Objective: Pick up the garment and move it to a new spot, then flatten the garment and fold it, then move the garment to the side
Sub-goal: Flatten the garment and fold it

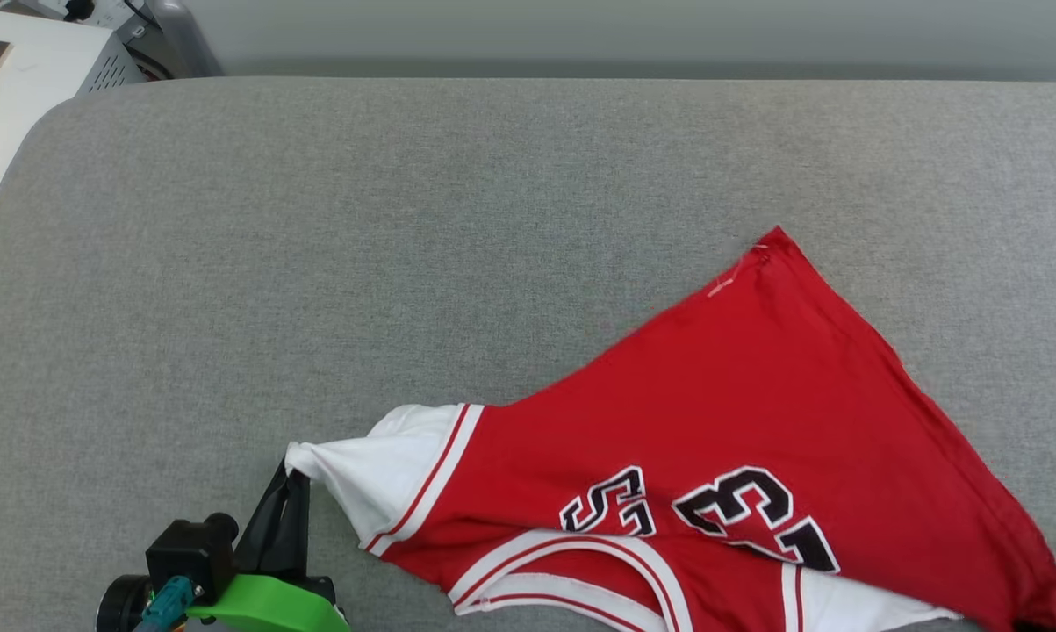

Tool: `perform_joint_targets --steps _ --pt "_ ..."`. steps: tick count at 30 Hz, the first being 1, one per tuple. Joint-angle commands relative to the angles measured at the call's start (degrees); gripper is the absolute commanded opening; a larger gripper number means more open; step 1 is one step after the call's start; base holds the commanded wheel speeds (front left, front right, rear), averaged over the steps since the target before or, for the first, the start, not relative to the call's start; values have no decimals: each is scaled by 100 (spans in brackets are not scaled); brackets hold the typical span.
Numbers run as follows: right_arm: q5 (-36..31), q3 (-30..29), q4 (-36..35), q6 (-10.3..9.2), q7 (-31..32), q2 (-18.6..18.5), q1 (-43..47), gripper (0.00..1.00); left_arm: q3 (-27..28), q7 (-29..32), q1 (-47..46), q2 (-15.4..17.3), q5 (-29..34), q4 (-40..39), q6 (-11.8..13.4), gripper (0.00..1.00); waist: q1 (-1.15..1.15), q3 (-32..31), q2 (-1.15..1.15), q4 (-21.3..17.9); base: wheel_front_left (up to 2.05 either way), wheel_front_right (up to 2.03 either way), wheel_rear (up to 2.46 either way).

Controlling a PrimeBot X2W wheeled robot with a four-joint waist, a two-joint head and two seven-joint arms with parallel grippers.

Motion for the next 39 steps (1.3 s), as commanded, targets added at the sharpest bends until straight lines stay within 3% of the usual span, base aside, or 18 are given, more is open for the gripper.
perform_joint_targets --steps 1,4,5,6,16,19,23,31,37,39 --pt "-65 -54 45 -4 61 130 164 0 -4 -5 39 22 5 35 10 0 0 0 0 19 0 0 0" --pt "-167 -210 63 -4 38 350 312 0 -29 -7 22 23 7 77 0 0 0 -17 0 21 0 0 0" --pt "-206 -327 46 -4 -28 427 293 24 -38 -9 24 21 9 87 2 0 0 -25 0 14 0 0 0" --pt "-237 -415 9 -4 -70 469 262 100 -45 -10 26 20 8 93 1 0 0 -34 0 10 0 0 0" --pt "-548 -1284 -1175 -4 -284 287 -717 100 -136 -12 -89 -4 65 -20 28 0 0 50 0 106 0 0 0" --pt "-622 -1191 -1434 -4 -184 256 -1373 100 -193 -11 -201 -37 101 -58 21 0 0 157 0 204 0 0 0" --pt "-762 -643 -1437 -4 155 206 -2328 100 -271 -8 -373 -78 149 -102 -5 0 0 335 0 356 0 0 0" --pt "-911 1086 -110 -4 1644 298 -4510 100 -423 -39 -769 -198 266 -166 -75 0 0 800 0 675 0 0 0" --pt "-1148 1895 841 -4 1960 410 -5457 100 -528 -68 -1047 -324 338 -166 -147 0 0 1150 0 891 0 0 0" --pt "-1128 2191 1509 -4 1806 520 -5774 100 -564 -89 -1209 -415 367 -98 -198 0 0 1332 0 999 0 0 0"
